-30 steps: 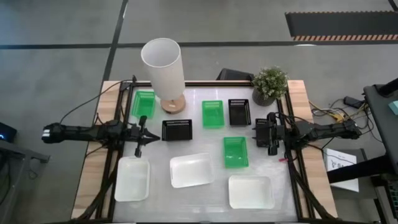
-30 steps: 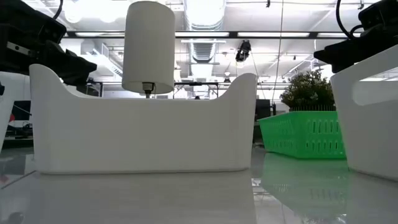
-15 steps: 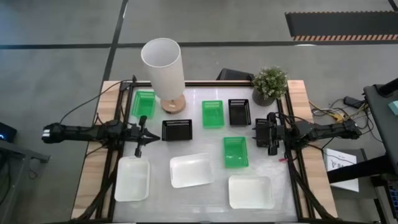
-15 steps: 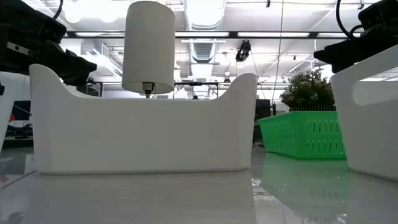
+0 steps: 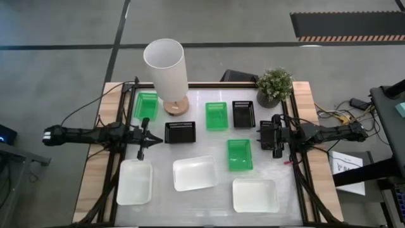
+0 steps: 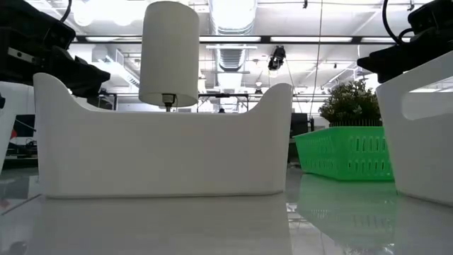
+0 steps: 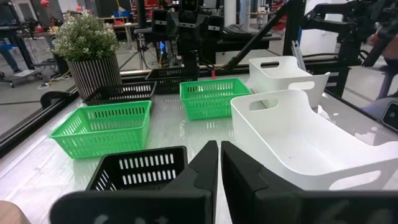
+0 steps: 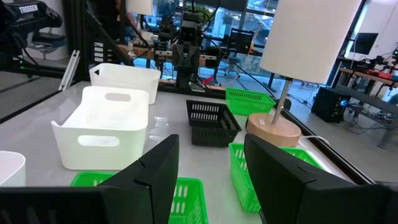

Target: Stack baskets by color

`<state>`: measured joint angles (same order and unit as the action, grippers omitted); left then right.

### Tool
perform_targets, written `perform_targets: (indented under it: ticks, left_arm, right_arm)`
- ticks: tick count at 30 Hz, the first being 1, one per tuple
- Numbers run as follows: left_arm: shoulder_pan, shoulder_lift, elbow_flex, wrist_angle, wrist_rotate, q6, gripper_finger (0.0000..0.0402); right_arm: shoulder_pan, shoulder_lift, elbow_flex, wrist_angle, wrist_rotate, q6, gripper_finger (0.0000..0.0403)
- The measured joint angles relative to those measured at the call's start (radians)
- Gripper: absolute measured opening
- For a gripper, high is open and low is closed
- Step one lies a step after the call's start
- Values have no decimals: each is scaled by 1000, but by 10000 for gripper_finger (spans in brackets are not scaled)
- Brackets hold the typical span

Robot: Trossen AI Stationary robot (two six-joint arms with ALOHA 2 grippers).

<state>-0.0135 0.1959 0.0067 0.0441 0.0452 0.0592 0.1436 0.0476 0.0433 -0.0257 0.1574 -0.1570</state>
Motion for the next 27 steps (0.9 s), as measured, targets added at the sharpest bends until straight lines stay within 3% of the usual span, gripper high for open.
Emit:
perform_targets:
  ticks: [8,13,15,19,27]
  left_arm:
    - [0,0,0,0,0,0,3]
    - [0,0,0,5,1,-14,3]
    - [-1,5,0,43,10,-146,3]
    - [0,17,0,149,13,-480,3]
    - [0,45,0,359,12,-544,3]
  right_arm:
    - [0,0,0,0,-1,38,176]
    - [0,0,0,0,-27,523,176]
    - [0,0,0,0,-27,646,176]
    - [0,0,0,8,-25,677,176]
    - [0,0,0,4,-26,678,176]
